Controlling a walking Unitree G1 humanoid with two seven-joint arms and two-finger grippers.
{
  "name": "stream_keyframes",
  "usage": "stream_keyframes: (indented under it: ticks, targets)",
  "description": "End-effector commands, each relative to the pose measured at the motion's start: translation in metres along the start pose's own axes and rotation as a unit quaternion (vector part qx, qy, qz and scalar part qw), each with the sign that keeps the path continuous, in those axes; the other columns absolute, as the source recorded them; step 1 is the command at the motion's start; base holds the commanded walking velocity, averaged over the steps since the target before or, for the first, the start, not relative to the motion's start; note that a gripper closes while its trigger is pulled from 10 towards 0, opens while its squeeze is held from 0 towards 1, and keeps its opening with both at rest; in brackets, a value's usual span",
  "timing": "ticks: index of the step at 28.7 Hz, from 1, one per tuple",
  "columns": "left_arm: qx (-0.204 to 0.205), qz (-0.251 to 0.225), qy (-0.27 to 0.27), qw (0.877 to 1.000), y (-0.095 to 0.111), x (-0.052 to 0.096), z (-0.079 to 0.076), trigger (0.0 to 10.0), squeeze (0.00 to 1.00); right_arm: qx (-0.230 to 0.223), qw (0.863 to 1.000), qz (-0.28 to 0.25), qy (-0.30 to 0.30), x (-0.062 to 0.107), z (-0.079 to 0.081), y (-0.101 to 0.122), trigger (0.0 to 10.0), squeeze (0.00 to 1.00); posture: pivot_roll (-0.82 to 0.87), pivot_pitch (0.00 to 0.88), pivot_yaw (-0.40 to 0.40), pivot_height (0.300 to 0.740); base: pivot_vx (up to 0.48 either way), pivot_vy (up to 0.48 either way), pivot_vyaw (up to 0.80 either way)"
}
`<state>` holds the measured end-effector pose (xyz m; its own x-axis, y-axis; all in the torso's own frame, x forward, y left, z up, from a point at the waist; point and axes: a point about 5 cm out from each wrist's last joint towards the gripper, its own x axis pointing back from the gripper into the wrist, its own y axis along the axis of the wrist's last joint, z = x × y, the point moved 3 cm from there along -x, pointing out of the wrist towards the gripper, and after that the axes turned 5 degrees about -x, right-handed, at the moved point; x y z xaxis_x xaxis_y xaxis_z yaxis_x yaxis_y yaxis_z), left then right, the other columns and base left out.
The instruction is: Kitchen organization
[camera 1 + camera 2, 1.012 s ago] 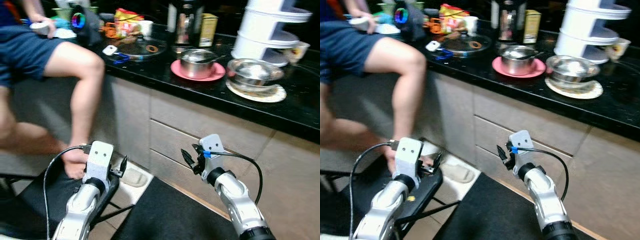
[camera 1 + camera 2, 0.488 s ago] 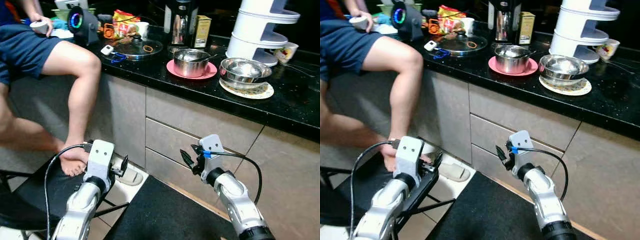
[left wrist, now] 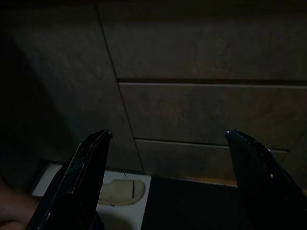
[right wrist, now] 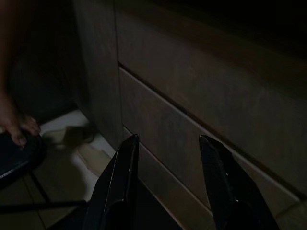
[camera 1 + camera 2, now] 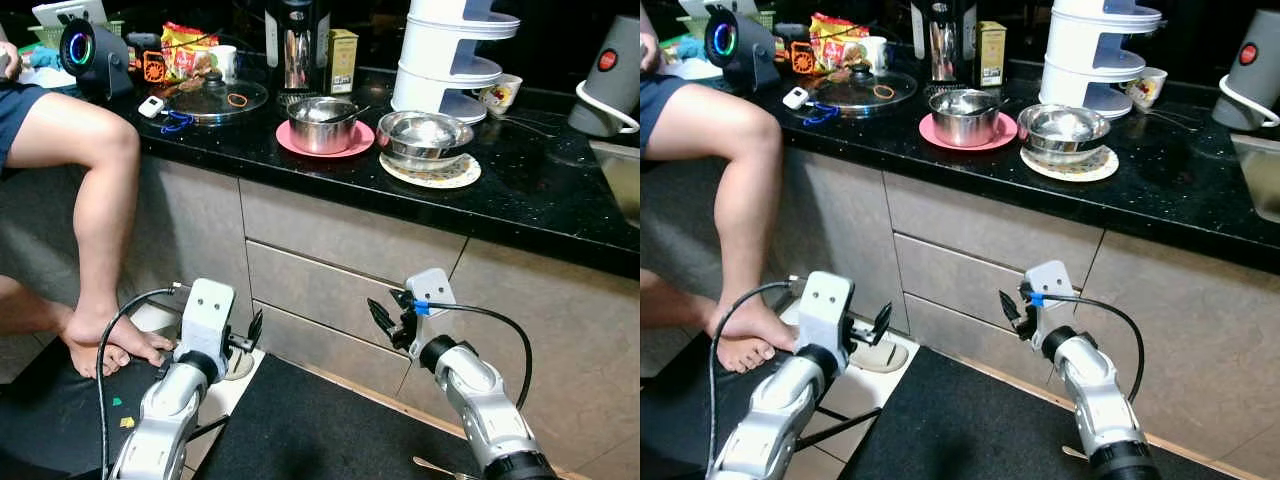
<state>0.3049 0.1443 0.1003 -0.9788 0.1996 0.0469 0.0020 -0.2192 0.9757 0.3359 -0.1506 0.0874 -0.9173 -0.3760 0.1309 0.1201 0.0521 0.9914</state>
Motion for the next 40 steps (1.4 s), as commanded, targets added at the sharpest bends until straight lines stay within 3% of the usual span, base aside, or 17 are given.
stream_keyframes:
  ticks: [1, 3, 4, 7, 9, 11, 12, 13, 15, 17, 22, 27, 40]
  targets:
    - [0.004, 0.005, 0.004, 1.0, -0.002, -0.001, -0.002, 10.0, 0.0, -0.009, 1.0, -0.018, -0.002, -0.003, 0.0, 0.008, 10.0, 0.0, 0.06, 0.0, -0.044, 0.74, 0.0, 0.0, 0.0]
    - [0.007, 0.009, 0.014, 1.0, -0.004, 0.0, 0.002, 10.0, 0.0, -0.031, 0.998, -0.057, 0.005, -0.009, 0.007, 0.03, 10.0, 0.0, 0.08, 0.0, -0.05, 0.74, 0.0, 0.0, 0.0]
    - [0.007, 0.009, 0.014, 1.0, -0.004, 0.0, 0.002, 10.0, 0.0, -0.031, 0.998, -0.057, 0.005, -0.009, 0.007, 0.03, 10.0, 0.0, 0.08, 0.0, -0.05, 0.74, 0.0, 0.0, 0.0]
    - [0.006, 0.007, 0.023, 1.0, -0.004, 0.001, 0.005, 10.0, 0.0, -0.024, 0.992, -0.119, 0.025, -0.016, 0.02, 0.07, 10.0, 0.0, 0.08, 0.0, -0.044, 0.74, 0.0, 0.0, 0.0]
    - [0.004, 0.006, 0.024, 1.0, -0.003, 0.002, 0.005, 10.0, 0.0, -0.023, 0.991, -0.132, 0.03, -0.017, 0.023, 0.079, 10.0, 0.0, 0.08, 0.0, -0.044, 0.74, 0.0, 0.0, 0.0]
    - [0.0, 0.001, 0.023, 1.0, -0.002, 0.002, 0.005, 10.0, 0.0, -0.039, 0.981, -0.183, 0.045, -0.018, 0.029, 0.112, 10.0, 0.0, 0.08, 0.0, -0.043, 0.74, 0.257, 0.0, 0.0]
    - [0.0, 0.001, 0.023, 1.0, -0.002, 0.002, 0.005, 10.0, 0.0, -0.039, 0.981, -0.183, 0.045, -0.018, 0.029, 0.112, 10.0, 0.0, 0.08, 0.0, -0.043, 0.74, 0.262, 0.0, 0.0]
    - [-0.002, -0.003, 0.021, 1.0, -0.001, 0.002, 0.005, 10.0, 0.0, -0.061, 0.972, -0.221, 0.061, -0.016, 0.033, 0.136, 10.0, 0.0, 0.08, 0.0, -0.043, 0.74, 0.266, 0.0, 0.0]
    - [-0.004, -0.007, 0.018, 1.0, 0.0, 0.003, 0.004, 10.0, 0.0, -0.084, 0.958, -0.26, 0.086, -0.012, 0.037, 0.163, 10.0, 0.0, 0.08, 0.0, -0.043, 0.74, 0.287, 0.0, 0.0]
    - [-0.007, -0.009, 0.014, 1.0, 0.001, 0.004, 0.003, 10.0, 0.0, -0.085, 0.952, -0.277, 0.099, -0.008, 0.04, 0.176, 10.0, 0.0, 0.08, 0.0, -0.041, 0.74, 0.409, 0.0, 0.0]
    - [0.015, -0.014, 0.001, 1.0, 0.004, 0.005, -0.001, 10.0, 0.0, -0.069, 0.949, -0.288, 0.106, -0.005, 0.043, 0.187, 10.0, 0.0, 0.08, 0.0, -0.043, 0.74, 0.424, 0.0, 0.0]
    - [0.018, -0.029, -0.044, 0.998, 0.011, 0.009, -0.018, 10.0, 0.0, -0.064, 0.951, -0.282, 0.109, -0.004, 0.045, 0.189, 10.0, 0.0, 0.08, 0.0, -0.042, 0.74, 0.424, 0.0, 0.0]
    - [0.022, -0.035, -0.074, 0.996, 0.015, 0.015, -0.029, 10.0, 0.0, -0.075, 0.956, -0.275, 0.062, -0.008, 0.03, 0.196, 10.0, 0.0, 0.09, 0.0, -0.047, 0.74, 0.437, 0.0, 0.0]
